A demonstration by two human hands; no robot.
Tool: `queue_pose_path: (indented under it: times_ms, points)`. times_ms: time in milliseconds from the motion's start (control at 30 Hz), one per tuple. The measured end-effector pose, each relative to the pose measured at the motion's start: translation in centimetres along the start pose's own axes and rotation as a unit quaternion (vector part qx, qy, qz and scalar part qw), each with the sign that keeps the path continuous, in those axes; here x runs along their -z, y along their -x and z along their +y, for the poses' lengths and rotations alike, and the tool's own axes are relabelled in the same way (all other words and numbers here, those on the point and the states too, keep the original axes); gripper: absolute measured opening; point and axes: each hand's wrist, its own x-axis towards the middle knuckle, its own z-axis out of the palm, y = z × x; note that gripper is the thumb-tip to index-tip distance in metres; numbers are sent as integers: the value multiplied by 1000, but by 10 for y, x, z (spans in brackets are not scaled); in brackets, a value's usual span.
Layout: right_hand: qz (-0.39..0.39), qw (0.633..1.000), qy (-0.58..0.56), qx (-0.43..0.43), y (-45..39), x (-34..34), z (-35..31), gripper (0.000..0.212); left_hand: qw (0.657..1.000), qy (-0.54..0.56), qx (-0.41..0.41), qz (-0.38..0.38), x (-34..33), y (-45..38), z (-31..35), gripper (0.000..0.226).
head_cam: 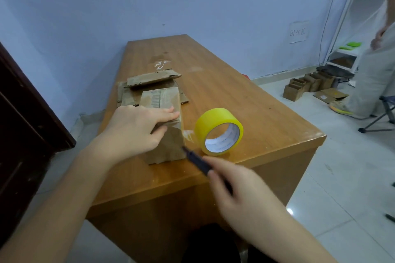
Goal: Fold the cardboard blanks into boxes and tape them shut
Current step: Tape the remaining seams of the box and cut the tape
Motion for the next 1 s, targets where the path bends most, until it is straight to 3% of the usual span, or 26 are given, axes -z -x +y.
queue_pose_path:
  times_ms: [100, 200, 300, 500, 667, 800, 933, 1000]
  points:
    - [33, 991, -94, -86, -11, 21, 13, 25, 1000, 6, 12, 10, -1, 1, 1, 34]
    - [30, 977, -176, -115, -23, 36, 17, 33, 999, 13, 16, 26, -3, 2, 0, 34]
    - [78, 968, -203, -128, -34, 44, 22, 37, 999, 22, 13, 27, -5, 3, 1, 38]
    - [166, 915, -312, -196, -62, 64, 43, 36, 998, 27, 39, 41, -7, 3, 2, 33]
    - [157, 913, -318, -199, -77, 69, 66, 27, 998, 28, 53, 34, -5, 3, 6, 38]
    - [152, 945, -177, -231, -100, 62, 103, 14, 998, 29, 43, 40, -4, 2, 6, 30]
    - [141, 907, -256, -304, -118, 57, 137, 4, 998, 31, 34, 34, -1, 0, 8, 33]
    - [153, 900, -269, -307, -123, 55, 146, 18, 998, 22, 40, 45, 0, -2, 8, 28]
